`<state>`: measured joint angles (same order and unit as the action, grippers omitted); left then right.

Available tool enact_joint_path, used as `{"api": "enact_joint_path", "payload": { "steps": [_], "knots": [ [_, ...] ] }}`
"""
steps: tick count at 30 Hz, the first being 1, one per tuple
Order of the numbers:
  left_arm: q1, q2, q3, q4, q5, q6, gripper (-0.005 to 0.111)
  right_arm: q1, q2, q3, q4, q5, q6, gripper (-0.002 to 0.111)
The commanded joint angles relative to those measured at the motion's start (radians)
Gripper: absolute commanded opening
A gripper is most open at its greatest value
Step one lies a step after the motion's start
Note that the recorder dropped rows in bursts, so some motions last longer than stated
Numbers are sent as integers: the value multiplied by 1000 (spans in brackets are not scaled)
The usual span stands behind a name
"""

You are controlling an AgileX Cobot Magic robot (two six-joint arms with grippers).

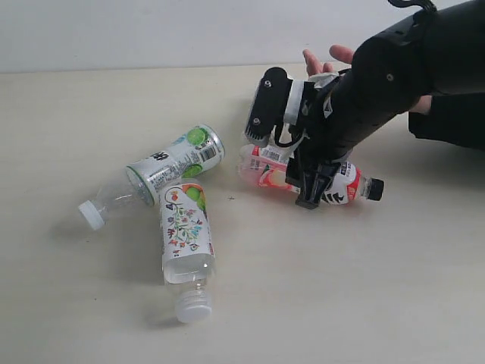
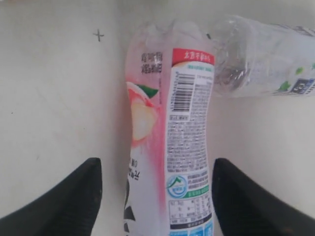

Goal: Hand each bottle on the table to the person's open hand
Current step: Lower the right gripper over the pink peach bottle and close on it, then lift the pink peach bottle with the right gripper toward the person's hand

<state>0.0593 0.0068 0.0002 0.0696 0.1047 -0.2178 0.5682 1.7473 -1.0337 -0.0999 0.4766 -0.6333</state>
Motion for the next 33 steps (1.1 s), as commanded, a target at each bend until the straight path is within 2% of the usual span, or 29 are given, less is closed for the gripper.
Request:
{"api": "enact_joint_path", "payload": {
  "steps": [1, 8, 11, 15, 24, 26, 30, 33],
  "knots": [
    [1, -7, 0, 4, -4, 5, 0, 2, 15, -23, -12, 10, 16, 63],
    [1, -7, 0, 4, -4, 5, 0, 2, 15, -23, -20, -34, 11, 63],
    [1, -7, 0, 4, -4, 5, 0, 2, 15, -23, -20, -27, 98, 64],
    [1, -7, 0, 4, -4, 5, 0, 2, 17, -33, -34, 31, 131, 72],
    [1, -7, 0, 4, -4, 5, 0, 2, 26, -141, -37, 192, 136, 72],
    [1, -7, 0, 4, -4, 5, 0, 2, 57, -143, -39, 210, 64, 72],
    [1, -7, 0, 4, -4, 5, 0, 2, 118, -143, -119, 225, 54, 72],
    [1, -7, 0, 4, -4, 5, 0, 2, 134, -143, -178, 201, 64, 77]
  ]
}}
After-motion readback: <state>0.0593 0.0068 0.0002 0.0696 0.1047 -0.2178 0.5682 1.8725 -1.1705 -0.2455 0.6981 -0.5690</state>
